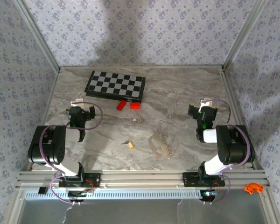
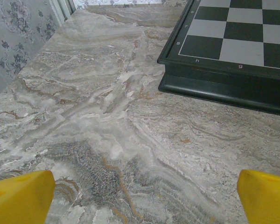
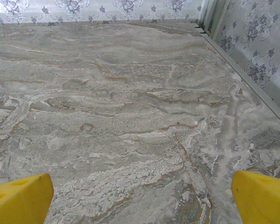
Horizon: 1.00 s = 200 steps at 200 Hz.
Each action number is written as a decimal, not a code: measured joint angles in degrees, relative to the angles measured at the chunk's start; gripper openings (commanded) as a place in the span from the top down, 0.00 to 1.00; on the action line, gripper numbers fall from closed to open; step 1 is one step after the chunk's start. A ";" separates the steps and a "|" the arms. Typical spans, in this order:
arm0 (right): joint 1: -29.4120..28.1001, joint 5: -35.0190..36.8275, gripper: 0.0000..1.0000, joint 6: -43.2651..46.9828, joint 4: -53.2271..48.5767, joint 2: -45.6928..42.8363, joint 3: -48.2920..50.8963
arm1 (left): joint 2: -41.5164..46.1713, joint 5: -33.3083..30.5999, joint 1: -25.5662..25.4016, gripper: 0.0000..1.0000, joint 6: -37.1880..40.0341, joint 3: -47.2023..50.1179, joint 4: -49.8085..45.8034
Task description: Put the keys on the keyring
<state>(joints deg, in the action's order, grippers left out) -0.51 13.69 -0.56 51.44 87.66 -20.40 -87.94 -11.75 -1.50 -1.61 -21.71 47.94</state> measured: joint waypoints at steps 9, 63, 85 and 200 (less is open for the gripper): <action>0.00 0.04 0.00 0.00 0.00 0.00 0.00 | 0.00 0.02 0.00 0.00 0.02 0.00 -0.02; -1.70 1.68 0.00 0.76 -4.83 -3.56 -0.22 | 3.87 0.83 0.00 0.00 0.00 -2.58 -7.50; -4.11 2.36 0.00 1.55 -12.37 -10.64 -1.88 | 8.85 0.81 -0.35 0.00 -0.48 -3.63 -13.11; -18.51 -11.17 0.01 -18.82 -61.09 -27.80 -17.05 | 36.83 10.97 -22.64 0.00 -17.11 -16.04 -51.69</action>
<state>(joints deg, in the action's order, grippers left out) -19.03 2.52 -19.38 -9.65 59.86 -37.45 -51.11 -0.78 -24.14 -18.72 -37.76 -3.75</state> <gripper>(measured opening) 0.994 0.997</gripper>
